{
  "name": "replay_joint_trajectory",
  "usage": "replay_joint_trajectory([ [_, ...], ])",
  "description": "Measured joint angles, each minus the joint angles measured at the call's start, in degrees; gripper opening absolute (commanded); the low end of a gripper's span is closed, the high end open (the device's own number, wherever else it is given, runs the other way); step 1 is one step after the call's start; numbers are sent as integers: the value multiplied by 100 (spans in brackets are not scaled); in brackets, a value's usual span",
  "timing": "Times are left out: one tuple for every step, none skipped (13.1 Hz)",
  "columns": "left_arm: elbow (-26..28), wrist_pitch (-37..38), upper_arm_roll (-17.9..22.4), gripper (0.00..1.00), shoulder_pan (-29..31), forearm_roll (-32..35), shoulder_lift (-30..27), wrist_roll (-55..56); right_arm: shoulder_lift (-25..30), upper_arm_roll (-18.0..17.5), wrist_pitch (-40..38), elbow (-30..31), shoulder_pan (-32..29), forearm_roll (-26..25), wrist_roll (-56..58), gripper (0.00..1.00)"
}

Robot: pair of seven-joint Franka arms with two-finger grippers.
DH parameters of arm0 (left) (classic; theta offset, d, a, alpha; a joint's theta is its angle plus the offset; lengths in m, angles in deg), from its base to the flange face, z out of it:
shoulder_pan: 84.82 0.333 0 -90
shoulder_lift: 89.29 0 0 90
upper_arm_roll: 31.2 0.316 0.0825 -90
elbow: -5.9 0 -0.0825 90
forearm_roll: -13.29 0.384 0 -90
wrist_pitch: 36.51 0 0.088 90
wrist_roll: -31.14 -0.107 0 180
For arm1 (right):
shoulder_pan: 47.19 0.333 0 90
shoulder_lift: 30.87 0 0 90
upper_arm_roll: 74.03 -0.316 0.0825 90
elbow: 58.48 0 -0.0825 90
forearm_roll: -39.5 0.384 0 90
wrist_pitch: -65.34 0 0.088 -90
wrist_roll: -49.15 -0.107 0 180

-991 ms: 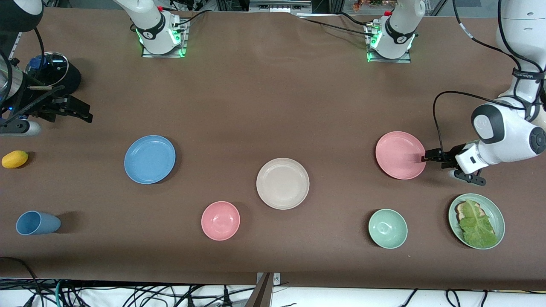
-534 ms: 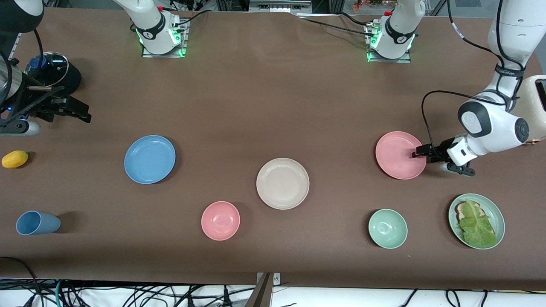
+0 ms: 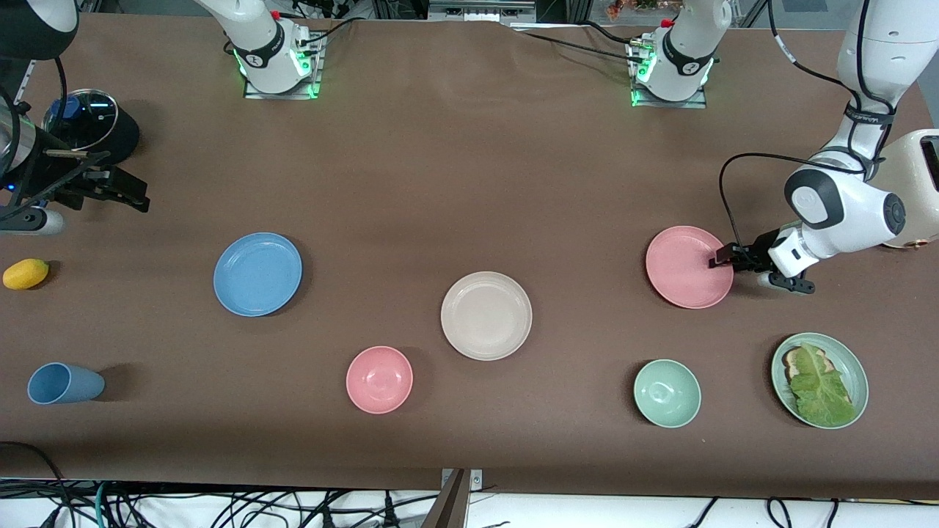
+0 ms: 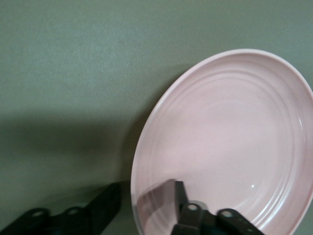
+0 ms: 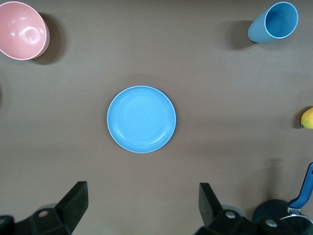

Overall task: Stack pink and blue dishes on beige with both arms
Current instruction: 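Lower the left gripper and close it on the pink plate rim, then carry the pink plate onto the beige plate while the right gripper reaches blue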

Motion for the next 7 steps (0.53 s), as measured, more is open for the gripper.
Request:
replay_joint_trajectory([
  [-38, 263, 35, 0, -12, 17, -50, -10, -4, 11, 2, 0, -6, -8, -2, 100],
  [-128, 553, 81, 0, -40, 127, -95, -25, -12, 45, 11, 0, -35, -9, -2, 100],
  [-276, 826, 127, 0, -64, 311, -132, 3, -26, 75, 63, 0, -89, -9, -2, 100],
  [-433, 1072, 159, 0, -76, 447, -160, 42, -53, 91, 182, 0, -144, -9, -2, 100],
  [-544, 1215, 180, 0, -85, 473, -172, 91, -81, 94, 281, 0, -171, -9, -2, 100],
  [-611, 1284, 191, 0, -91, 484, -172, 113, -117, 94, 342, 1, -173, -9, -2, 100],
  [-662, 1370, 192, 0, -94, 484, -172, 118, -174, 92, 363, 4, -171, -9, -3, 100],
])
